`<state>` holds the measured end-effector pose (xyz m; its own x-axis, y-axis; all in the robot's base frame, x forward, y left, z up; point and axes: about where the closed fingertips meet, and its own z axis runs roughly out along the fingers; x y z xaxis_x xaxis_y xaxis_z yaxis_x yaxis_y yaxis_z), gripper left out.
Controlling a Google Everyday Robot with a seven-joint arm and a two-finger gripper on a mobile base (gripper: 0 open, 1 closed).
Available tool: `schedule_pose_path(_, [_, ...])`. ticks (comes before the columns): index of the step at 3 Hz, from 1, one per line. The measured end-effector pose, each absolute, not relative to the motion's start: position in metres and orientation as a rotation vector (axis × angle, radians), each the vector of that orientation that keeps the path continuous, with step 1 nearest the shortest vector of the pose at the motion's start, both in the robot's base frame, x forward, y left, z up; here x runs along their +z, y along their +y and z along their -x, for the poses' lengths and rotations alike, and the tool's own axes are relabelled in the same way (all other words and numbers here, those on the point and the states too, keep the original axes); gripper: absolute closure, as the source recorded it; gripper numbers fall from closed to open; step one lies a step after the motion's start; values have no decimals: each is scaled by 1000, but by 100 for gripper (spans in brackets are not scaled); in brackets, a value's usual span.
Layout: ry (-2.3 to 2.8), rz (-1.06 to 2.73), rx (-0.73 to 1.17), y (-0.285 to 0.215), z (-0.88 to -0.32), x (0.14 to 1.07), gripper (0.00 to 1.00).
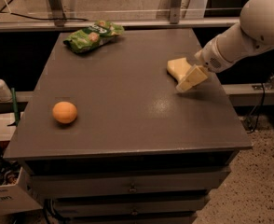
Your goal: Pick sponge
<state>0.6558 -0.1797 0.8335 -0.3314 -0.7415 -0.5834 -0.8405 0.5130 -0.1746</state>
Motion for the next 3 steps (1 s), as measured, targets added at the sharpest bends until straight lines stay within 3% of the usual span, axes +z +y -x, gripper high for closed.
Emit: schedule_pose_path(3, [2123, 1286, 263, -168, -656, 846, 87])
